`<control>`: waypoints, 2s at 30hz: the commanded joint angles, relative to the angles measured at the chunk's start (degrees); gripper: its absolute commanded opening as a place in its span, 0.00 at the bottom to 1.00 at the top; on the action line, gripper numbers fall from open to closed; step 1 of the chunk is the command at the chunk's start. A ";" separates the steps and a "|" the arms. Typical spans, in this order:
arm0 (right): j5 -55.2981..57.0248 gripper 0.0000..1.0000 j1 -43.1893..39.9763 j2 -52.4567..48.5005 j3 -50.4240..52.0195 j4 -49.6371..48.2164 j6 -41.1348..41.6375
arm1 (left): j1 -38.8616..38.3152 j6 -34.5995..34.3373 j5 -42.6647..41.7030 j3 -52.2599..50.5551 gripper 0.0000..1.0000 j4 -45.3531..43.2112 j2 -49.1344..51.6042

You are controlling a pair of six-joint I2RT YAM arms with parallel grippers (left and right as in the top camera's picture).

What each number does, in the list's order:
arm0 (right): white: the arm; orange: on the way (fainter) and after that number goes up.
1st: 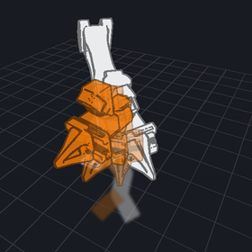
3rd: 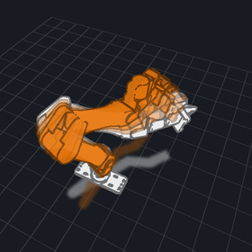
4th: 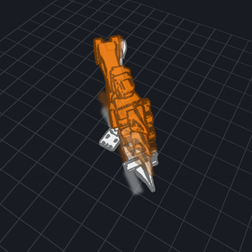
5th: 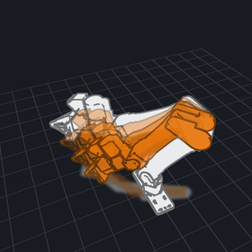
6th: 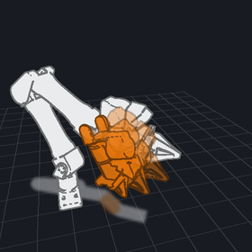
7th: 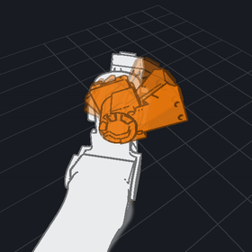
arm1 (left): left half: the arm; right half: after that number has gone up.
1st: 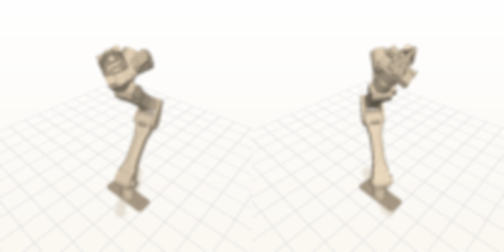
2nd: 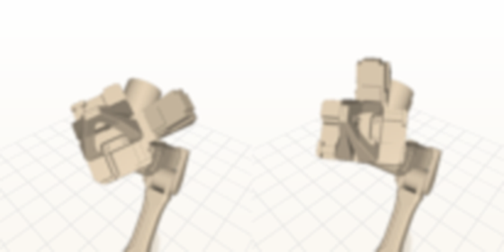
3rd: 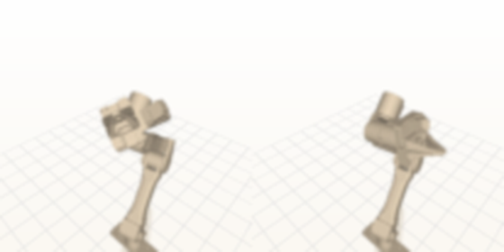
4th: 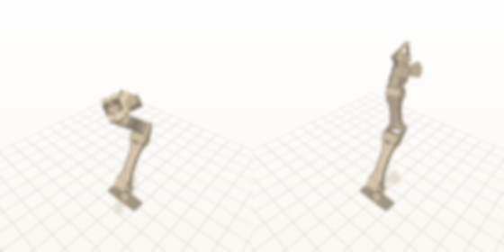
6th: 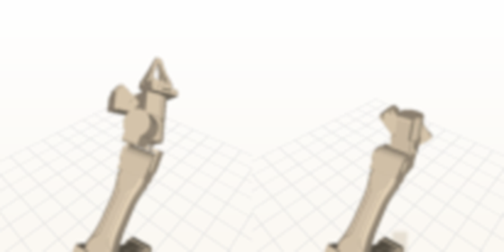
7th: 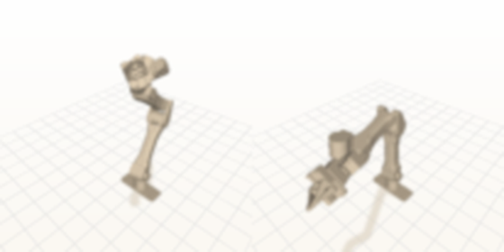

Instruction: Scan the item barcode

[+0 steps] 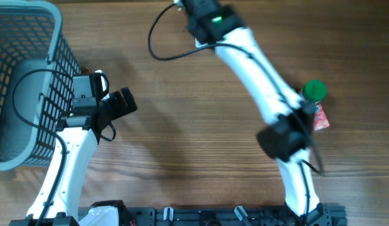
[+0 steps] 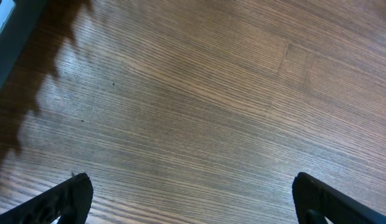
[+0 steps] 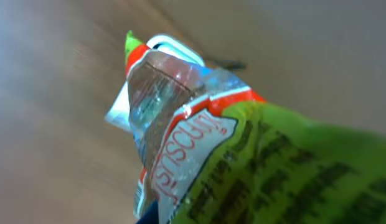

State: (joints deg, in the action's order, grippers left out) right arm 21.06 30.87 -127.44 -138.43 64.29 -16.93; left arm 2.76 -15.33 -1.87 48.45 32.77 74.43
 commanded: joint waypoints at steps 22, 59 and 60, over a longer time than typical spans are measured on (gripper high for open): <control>-25.29 0.09 -12.90 3.15 47.98 9.84 9.99 | 0.24 -0.24 -0.66 -0.13 1.00 -0.22 0.26; -12.07 1.00 -12.90 26.77 46.40 -10.08 18.43 | 0.24 -0.24 -0.66 -0.13 1.00 -0.20 0.26; -12.04 1.00 -12.90 26.77 46.40 -11.69 18.43 | 0.24 -0.24 -0.66 -0.13 1.00 -0.22 0.26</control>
State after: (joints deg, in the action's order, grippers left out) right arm 8.01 17.85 -100.27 -91.61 55.46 0.43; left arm 2.76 -15.33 -1.87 48.45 32.75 74.43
